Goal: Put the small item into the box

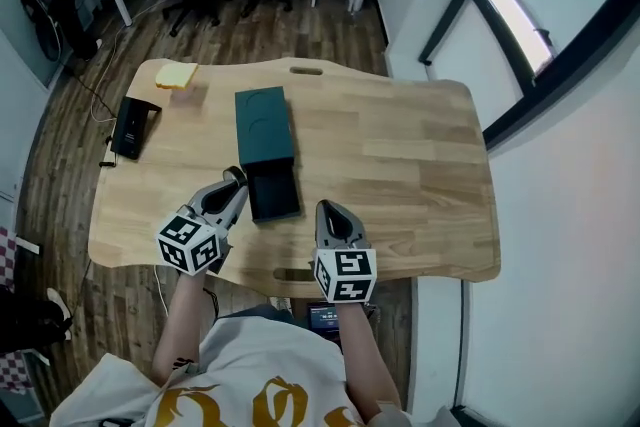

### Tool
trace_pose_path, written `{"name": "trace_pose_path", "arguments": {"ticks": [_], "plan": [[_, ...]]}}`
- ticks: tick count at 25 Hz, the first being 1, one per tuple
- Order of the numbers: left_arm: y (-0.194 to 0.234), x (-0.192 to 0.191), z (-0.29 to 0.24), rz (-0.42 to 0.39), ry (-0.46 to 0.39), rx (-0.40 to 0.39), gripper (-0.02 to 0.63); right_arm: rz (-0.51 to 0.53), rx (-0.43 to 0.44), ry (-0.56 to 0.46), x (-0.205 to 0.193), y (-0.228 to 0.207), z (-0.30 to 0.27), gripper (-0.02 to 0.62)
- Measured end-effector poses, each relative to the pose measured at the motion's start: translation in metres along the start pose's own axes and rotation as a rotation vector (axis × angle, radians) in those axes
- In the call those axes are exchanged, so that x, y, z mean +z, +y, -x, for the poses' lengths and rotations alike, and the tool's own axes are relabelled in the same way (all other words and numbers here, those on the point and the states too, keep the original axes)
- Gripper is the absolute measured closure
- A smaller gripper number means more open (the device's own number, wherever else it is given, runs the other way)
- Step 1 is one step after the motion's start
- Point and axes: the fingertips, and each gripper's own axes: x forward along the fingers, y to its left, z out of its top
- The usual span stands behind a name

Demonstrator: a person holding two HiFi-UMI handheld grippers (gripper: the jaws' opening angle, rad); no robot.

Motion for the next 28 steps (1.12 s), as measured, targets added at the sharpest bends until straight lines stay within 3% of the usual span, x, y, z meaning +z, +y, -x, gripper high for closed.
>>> {"name": "trace_pose_path", "arguments": {"ticks": [10, 28], "plan": [[0.018, 0.007, -0.021, 0.012, 0.006, -0.018, 0.569, -0.014, -0.051, 0.022, 0.001, -0.013, -0.009, 0.591], [0.032, 0.006, -0.028, -0.005, 0.029, 0.030, 0.569, -0.001, -0.005, 0.015, 0.008, -0.020, -0.028, 0.591]]}}
